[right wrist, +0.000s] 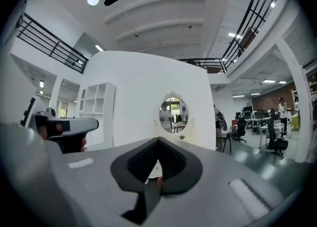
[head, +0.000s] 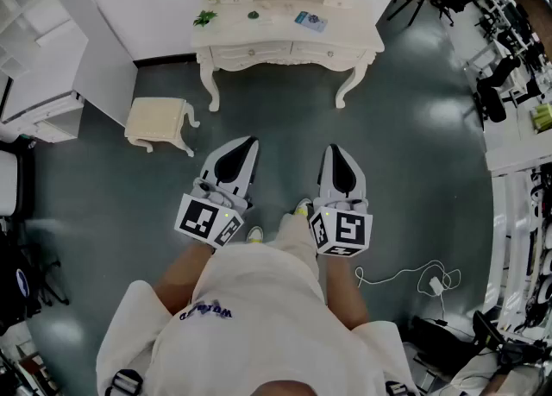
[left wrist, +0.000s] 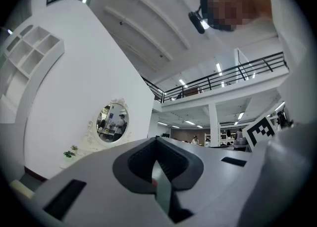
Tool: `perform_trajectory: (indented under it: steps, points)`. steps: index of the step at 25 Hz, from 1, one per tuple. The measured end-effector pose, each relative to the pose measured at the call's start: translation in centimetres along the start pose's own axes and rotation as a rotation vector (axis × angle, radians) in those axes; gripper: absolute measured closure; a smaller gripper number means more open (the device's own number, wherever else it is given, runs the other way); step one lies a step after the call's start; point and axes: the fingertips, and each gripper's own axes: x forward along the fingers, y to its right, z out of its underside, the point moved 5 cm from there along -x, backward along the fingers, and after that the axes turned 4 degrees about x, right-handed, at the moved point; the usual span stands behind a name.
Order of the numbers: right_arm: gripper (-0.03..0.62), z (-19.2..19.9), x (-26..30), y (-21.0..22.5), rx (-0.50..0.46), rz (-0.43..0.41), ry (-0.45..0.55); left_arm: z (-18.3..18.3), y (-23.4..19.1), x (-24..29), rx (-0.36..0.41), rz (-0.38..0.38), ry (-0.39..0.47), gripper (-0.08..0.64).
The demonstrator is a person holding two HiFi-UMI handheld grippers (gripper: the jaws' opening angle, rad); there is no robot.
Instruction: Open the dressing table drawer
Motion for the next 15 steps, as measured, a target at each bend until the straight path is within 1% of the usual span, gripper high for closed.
perform_trajectory:
  steps: [2,4,6,8,10,11,13,15]
  points:
    - [0.581,0.2,1.3,0.0,0.004,-0.016,0.016,-0.1,-0.8,0.8,0.068,-0.026,0.009,0.554]
    - [0.582,0.5,1.9,-0.2,-0.005,-0.025,0.019,0.1,-1.3,1.0,0.105,-0.042,0.0,0.554]
    - [0.583,0.6,1.8,-0.6,-0.026,-0.029,0.013,0.4,-1.5,0.9,0.113,-0.043,-0.023,0.554]
    - [0.582,0.5,1.7,-1.2,-0.032,-0.045,0.006,0.7,-1.5,0.9,0.099,-0.016,-0.045,0.552]
    - [0.583,0.3,1.6,-2.0,0.007,-0.085,0.015,0.7,-1.5,0.9,0.093,0.021,-0.064,0.552]
    - [0.583,0.2,1.5,-2.4,0.029,-0.103,0.026,0.7,-1.5,0.8,0.106,0.025,-0.068,0.552]
    - [0.583,0.3,0.8,-2.9,0.033,-0.115,0.036,0.7,-1.4,0.4,0.149,-0.002,-0.065,0.552]
    - [0.583,0.9,0.4,-2.7,0.003,-0.101,0.023,1.0,-1.4,0.1,0.175,-0.04,-0.056,0.552]
